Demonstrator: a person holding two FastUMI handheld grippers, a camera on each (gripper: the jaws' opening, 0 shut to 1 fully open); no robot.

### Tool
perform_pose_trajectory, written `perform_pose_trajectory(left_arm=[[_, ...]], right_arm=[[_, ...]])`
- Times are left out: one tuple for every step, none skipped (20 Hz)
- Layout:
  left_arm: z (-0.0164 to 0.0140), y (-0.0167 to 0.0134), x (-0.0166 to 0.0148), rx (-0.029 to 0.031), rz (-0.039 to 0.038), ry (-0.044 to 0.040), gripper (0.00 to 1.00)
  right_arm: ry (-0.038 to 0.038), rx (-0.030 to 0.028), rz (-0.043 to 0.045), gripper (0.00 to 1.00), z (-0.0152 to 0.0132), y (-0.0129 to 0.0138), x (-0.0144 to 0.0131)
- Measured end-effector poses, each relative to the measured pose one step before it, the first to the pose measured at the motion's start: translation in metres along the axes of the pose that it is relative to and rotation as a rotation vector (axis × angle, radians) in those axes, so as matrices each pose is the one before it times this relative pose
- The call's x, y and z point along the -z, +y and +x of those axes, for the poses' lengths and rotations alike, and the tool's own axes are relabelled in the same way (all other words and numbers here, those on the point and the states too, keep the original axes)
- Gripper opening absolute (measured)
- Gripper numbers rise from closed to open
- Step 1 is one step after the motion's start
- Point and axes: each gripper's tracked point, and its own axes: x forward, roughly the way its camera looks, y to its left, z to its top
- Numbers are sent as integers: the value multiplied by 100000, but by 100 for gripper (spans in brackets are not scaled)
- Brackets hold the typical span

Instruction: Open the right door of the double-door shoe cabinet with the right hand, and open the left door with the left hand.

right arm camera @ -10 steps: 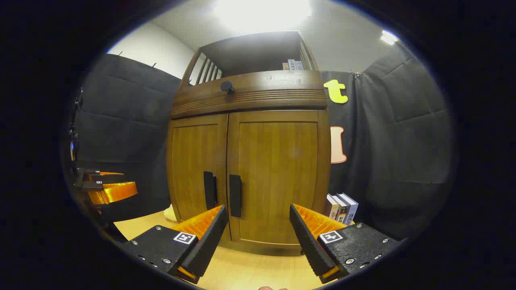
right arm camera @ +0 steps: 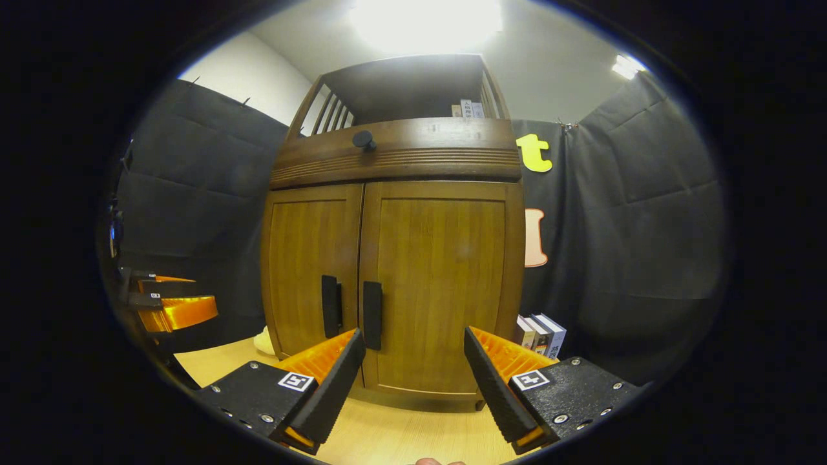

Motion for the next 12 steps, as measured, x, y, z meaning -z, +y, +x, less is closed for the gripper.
perform_pose_trajectory(left_arm=[[-54,-4,-165,-417,722,-291,99],[-68,-97,-33,-645,598,-276,99],[-39,-21,5,-696,138,317,99],[-12,-83,253,-611,-247,673,94],[63,-98,128,-188,-355,568,94],[91,44,206,151,-367,498,99],[110,-1,109,261,-77,379,99],[104,-40,156,78,193,267,99],[27,-145,43,656,-145,-106,99],[-40,-92,61,1430,-729,-228,99],[68,65,159,1020,-471,-103,99],[79,92,419,-44,305,446,99]], right_arm=[[-540,653,272,95,60,-98,-102],[40,367,-45,95,86,5,52],[435,23,-180,95,50,88,98],[398,-141,51,95,29,138,180],[638,-410,97,95,181,227,132],[537,-531,170,95,116,184,239],[459,-583,255,96,302,321,190],[593,-434,246,96,334,186,319],[510,-509,266,95,352,278,200],[258,-679,243,95,393,338,93],[116,-601,259,95,415,395,-44],[-90,-964,301,95,530,478,56]])
